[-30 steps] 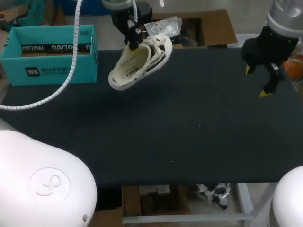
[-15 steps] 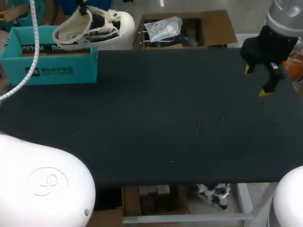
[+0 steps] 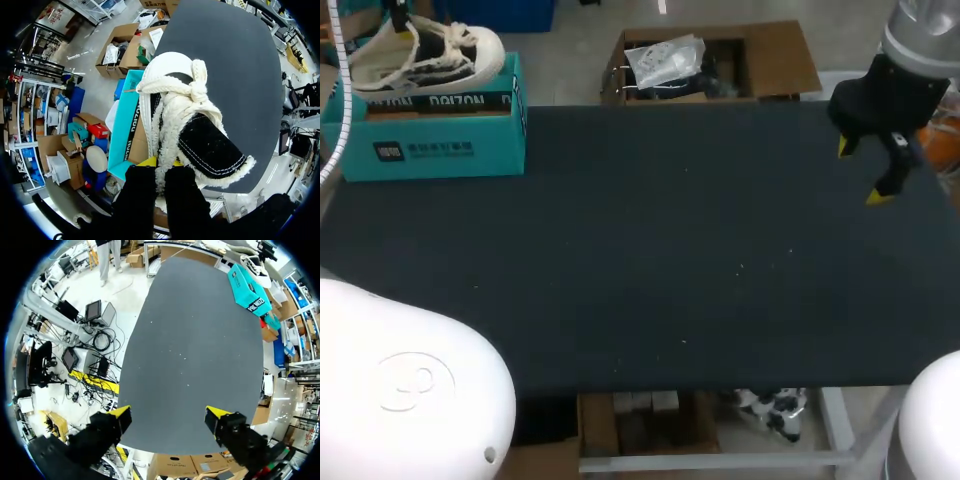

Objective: Open the shoe tongue, take the insole out of the shoe, put the insole back into the shoe, and pack the shoe into the shoebox

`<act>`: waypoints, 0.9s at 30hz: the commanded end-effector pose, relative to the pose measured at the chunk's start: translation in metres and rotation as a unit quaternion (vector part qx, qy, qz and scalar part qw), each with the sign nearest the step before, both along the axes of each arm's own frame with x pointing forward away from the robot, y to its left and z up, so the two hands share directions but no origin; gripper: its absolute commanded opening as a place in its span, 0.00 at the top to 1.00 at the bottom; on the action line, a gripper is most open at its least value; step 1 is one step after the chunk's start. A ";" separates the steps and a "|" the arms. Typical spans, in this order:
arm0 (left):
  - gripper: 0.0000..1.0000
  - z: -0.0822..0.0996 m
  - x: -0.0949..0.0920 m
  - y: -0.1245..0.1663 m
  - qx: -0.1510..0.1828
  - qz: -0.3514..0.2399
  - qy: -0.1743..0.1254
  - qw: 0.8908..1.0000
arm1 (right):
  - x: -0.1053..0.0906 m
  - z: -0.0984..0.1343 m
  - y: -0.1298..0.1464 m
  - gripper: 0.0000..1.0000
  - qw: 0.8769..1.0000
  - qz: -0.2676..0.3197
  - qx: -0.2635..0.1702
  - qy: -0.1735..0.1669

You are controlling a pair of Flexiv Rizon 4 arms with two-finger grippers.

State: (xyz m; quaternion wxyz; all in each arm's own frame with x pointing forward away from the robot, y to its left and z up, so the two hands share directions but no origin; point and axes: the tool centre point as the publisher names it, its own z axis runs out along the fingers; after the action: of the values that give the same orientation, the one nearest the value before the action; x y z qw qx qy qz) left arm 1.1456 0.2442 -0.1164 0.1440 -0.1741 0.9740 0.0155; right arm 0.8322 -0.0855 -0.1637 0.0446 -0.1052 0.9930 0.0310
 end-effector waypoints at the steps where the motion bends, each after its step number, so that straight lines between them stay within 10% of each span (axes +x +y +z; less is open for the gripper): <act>1: 1.00 -0.033 0.034 0.029 -0.008 0.003 0.035 0.999 | 0.000 0.001 -0.001 0.00 1.000 0.000 0.000 0.001; 27: 1.00 -0.164 0.063 0.049 0.033 -0.063 0.158 0.985 | 0.000 0.001 -0.001 0.00 1.000 0.000 0.000 0.001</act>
State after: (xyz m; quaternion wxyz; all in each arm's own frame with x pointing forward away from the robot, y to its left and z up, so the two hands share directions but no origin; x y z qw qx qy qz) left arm 1.1938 0.2920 -0.2655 0.0445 -0.0994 0.9917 0.0681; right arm 0.8319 -0.0856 -0.1636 0.0451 -0.1053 0.9929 0.0315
